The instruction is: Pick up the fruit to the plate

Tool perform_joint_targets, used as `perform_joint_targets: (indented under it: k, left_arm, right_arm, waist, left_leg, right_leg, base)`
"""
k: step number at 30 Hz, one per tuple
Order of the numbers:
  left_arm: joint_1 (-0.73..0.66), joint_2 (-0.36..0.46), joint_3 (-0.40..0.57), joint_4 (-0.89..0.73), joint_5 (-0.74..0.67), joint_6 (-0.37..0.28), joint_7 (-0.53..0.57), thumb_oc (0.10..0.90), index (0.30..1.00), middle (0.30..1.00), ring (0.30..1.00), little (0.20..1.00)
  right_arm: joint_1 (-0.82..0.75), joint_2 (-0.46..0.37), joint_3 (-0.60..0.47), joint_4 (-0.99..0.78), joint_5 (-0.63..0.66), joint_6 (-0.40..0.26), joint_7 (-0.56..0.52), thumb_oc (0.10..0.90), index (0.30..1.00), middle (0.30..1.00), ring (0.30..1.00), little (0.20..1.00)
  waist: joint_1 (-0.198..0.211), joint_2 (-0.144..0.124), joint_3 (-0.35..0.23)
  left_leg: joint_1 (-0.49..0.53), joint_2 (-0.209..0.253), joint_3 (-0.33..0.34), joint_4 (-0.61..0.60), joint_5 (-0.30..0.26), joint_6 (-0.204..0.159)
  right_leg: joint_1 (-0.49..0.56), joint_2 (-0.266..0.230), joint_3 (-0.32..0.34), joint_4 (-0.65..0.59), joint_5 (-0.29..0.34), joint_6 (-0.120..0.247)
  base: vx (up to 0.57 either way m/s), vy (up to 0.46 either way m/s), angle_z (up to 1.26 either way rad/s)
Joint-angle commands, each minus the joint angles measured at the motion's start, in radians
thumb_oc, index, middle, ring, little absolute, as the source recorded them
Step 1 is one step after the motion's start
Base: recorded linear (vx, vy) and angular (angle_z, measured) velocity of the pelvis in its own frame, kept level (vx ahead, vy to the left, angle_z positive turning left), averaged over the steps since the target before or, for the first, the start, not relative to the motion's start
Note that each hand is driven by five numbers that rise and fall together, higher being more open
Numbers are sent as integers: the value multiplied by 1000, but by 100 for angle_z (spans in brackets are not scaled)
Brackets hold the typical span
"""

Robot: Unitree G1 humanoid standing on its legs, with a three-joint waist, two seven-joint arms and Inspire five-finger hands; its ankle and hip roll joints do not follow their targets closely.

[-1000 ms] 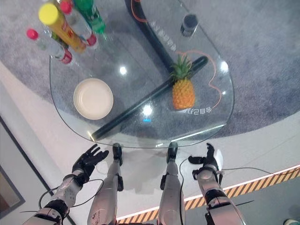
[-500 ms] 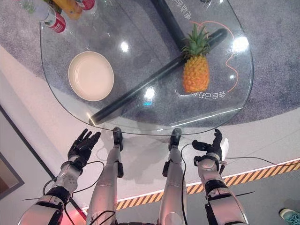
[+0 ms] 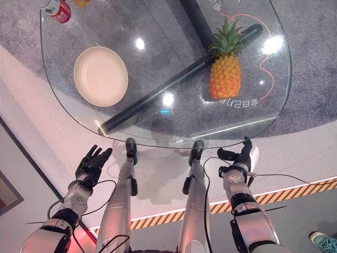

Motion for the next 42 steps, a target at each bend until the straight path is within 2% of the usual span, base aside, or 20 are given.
perform_joint_targets:
  k: [1, 14, 18, 20, 25, 30, 31, 33, 34, 38, 42]
  left_arm:
    - [5, 71, 17, 17, 21, -26, -7, 800, 900, 900, 900, 900]
    - [10, 104, 5, 19, -1, -18, -15, 800, 900, 900, 900, 900]
    - [9, 111, -8, 20, -8, -20, -12, 800, 900, 900, 900, 900]
    - [15, 111, -15, 15, -15, -20, -8, 800, 900, 900, 900, 900]
    - [9, 112, -23, -2, -16, -14, 12, 800, 900, 900, 900, 900]
    - [22, 99, -35, -32, -22, -18, 28, 800, 900, 900, 900, 900]
    - [34, 96, -38, -47, -27, -17, 34, 800, 900, 900, 900, 900]
    - [35, 94, -37, -54, -26, -18, 36, 800, 900, 900, 900, 900]
    - [43, 88, -36, -62, -29, -19, 37, 800, 900, 900, 900, 900]
    - [51, 72, -25, -68, -28, -25, 30, 800, 900, 900, 900, 900]
    - [58, 63, -16, -67, -31, -33, 23, 800, 900, 900, 900, 900]
  right_arm:
    - [8, -85, -35, 14, 58, -2, -51, 800, 900, 900, 900, 900]
    - [-19, -216, -174, 79, 218, 39, -269, 800, 900, 900, 900, 900]
    - [-42, -265, -232, 79, 310, -32, -374, 800, 900, 900, 900, 900]
    - [-48, -283, -254, 65, 346, -91, -413, 800, 900, 900, 900, 900]
    - [-95, -312, -271, -14, 344, -177, -502, 800, 900, 900, 900, 900]
    - [-130, -322, -255, -205, 266, -262, -623, 800, 900, 900, 900, 900]
    - [-129, -320, -240, -301, 221, -262, -674, 800, 900, 900, 900, 900]
    - [-132, -318, -238, -342, 188, -262, -695, 800, 900, 900, 900, 900]
    - [-134, -319, -232, -417, 129, -268, -714, 800, 900, 900, 900, 900]
    - [-140, -310, -215, -584, -21, -245, -740, 800, 900, 900, 900, 900]
    - [-135, -301, -197, -694, -90, -218, -727, 800, 900, 900, 900, 900]
  waist:
    - [23, -33, -6]
    - [28, -33, -6]
    - [29, -35, -6]
    - [31, -33, -6]
    - [29, -36, -6]
    - [21, -35, -6]
    - [20, -33, -6]
    - [16, -34, -6]
    - [14, -31, -6]
    - [7, -24, -6]
    - [1, -20, -6]
  left_leg:
    - [-53, -34, -8, 123, -104, 9]
    - [-61, -30, -11, 119, -108, 13]
    - [-52, -26, -11, 109, -108, 14]
    - [-40, -23, -10, 106, -118, 14]
    - [-45, -27, -10, 98, -108, 16]
    - [-46, -30, -6, 88, -104, 16]
    - [-38, -30, -4, 85, -110, 16]
    - [-46, -33, -4, 80, -100, 18]
    - [-41, -34, -2, 73, -100, 20]
    - [-49, -38, 2, 65, -93, 23]
    - [-53, -39, 4, 63, -89, 23]
  right_leg:
    - [-36, -5, -18, 13, 14, 12]
    - [-41, -1, -28, 11, 25, 19]
    - [-31, -1, -34, 3, 28, 23]
    - [-22, 0, -35, 4, 22, 26]
    - [-27, -3, -39, -4, 34, 27]
    - [-32, -3, -37, -10, 38, 25]
    - [-27, -1, -36, -10, 31, 25]
    - [-35, -3, -36, -12, 38, 24]
    - [-34, -2, -32, -14, 35, 22]
    - [-45, -5, -25, -18, 34, 20]
    - [-52, -6, -21, -17, 31, 18]
  base:
    - [0, 0, 0]
    - [0, 0, 0]
    - [0, 0, 0]
    - [0, 0, 0]
    - [0, 0, 0]
    - [-4, 42, 1]
    - [-10, 54, 1]
    - [-13, 46, 0]
    - [-4, 45, 0]
    - [-7, 46, 1]
    - [-3, 32, 0]
